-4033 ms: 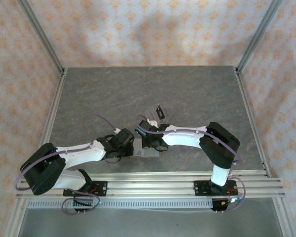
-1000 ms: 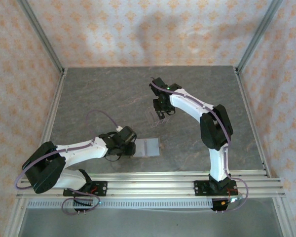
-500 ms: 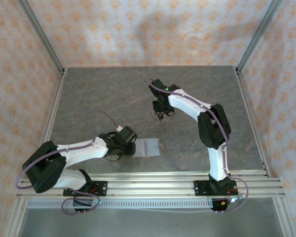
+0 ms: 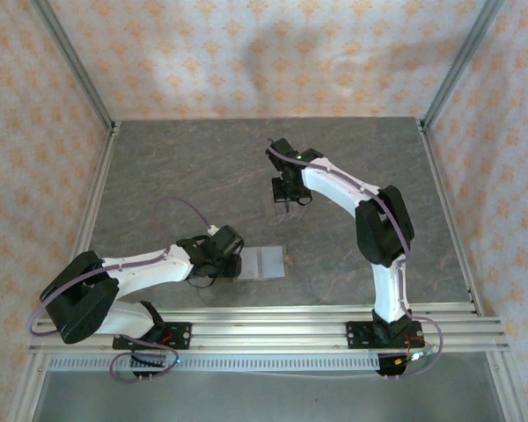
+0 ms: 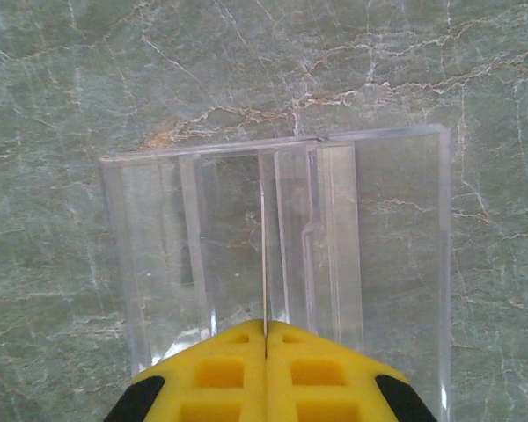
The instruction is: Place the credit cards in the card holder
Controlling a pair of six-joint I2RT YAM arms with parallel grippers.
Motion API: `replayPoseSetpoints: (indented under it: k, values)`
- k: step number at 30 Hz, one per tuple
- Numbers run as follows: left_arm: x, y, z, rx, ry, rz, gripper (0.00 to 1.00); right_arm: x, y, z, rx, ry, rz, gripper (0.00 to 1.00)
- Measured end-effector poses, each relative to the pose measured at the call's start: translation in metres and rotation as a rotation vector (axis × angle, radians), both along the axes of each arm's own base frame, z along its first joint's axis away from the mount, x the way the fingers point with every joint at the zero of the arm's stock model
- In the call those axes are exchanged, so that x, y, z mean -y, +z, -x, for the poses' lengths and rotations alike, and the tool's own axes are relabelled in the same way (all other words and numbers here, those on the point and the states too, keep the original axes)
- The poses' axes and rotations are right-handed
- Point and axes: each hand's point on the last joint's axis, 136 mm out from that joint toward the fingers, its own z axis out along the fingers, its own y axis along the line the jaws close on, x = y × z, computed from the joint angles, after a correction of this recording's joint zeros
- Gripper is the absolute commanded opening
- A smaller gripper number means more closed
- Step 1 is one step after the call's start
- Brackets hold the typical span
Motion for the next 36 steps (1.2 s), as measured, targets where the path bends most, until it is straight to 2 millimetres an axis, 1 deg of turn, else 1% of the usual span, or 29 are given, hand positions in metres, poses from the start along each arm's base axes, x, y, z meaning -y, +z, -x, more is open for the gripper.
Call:
replayPoseSetpoints:
  k: [4, 7, 9, 10, 12, 15, 17, 19, 21, 23, 24, 26, 28, 30, 33, 36]
  values:
    - [0.0, 0.0, 0.0, 0.0, 0.0, 0.0, 0.43, -0.003, 0.018, -0.002, 0.025, 0.008, -0.024, 0.0]
    - [0.0, 0.0, 0.0, -0.002, 0.003, 0.003, 0.43, -0.002, 0.039, 0.0, 0.057, 0.012, -0.048, 0.0]
    - [-0.001, 0.0, -0.001, -0.002, 0.005, 0.004, 0.43, -0.002, 0.057, 0.003, 0.1, 0.014, -0.079, 0.0]
    - [-0.001, 0.001, -0.001, -0.003, 0.007, 0.007, 0.43, 0.0, 0.066, 0.008, 0.12, 0.014, -0.098, 0.0]
    - [0.001, 0.003, -0.001, -0.001, 0.005, 0.02, 0.46, 0.004, 0.082, 0.028, 0.157, 0.019, -0.161, 0.0]
    - [0.003, 0.01, -0.001, 0.007, 0.0, 0.042, 0.47, 0.005, 0.095, 0.063, 0.194, 0.033, -0.281, 0.0]
    - [0.005, 0.015, -0.002, 0.015, -0.003, 0.052, 0.48, 0.001, 0.091, 0.083, 0.203, 0.044, -0.361, 0.0]
    - [0.008, 0.019, -0.005, 0.024, -0.003, 0.06, 0.47, -0.004, 0.076, 0.101, 0.189, 0.052, -0.424, 0.0]
    - [0.011, 0.023, -0.009, 0.029, -0.002, 0.064, 0.47, -0.013, 0.053, 0.116, 0.17, 0.056, -0.493, 0.0]
    - [0.015, 0.023, -0.013, 0.025, -0.002, 0.061, 0.46, -0.017, 0.026, 0.131, 0.133, 0.048, -0.542, 0.0]
    - [0.016, 0.021, -0.014, 0.021, -0.002, 0.057, 0.46, -0.019, 0.015, 0.137, 0.121, 0.042, -0.56, 0.0]
    - [0.016, 0.015, -0.015, 0.004, -0.002, 0.04, 0.44, -0.022, 0.002, 0.145, 0.109, 0.031, -0.598, 0.0]
    - [0.015, 0.008, -0.013, -0.015, -0.002, 0.022, 0.41, -0.029, -0.002, 0.15, 0.113, 0.032, -0.645, 0.0]
    - [0.014, 0.002, -0.012, -0.029, -0.001, 0.009, 0.38, -0.04, 0.0, 0.152, 0.126, 0.039, -0.698, 0.0]
    - [0.014, 0.002, -0.013, -0.026, -0.001, 0.013, 0.36, -0.055, 0.005, 0.151, 0.151, 0.049, -0.772, 0.0]
    - [0.015, 0.001, -0.013, -0.016, -0.001, 0.022, 0.33, -0.062, 0.002, 0.153, 0.154, 0.049, -0.811, 0.0]
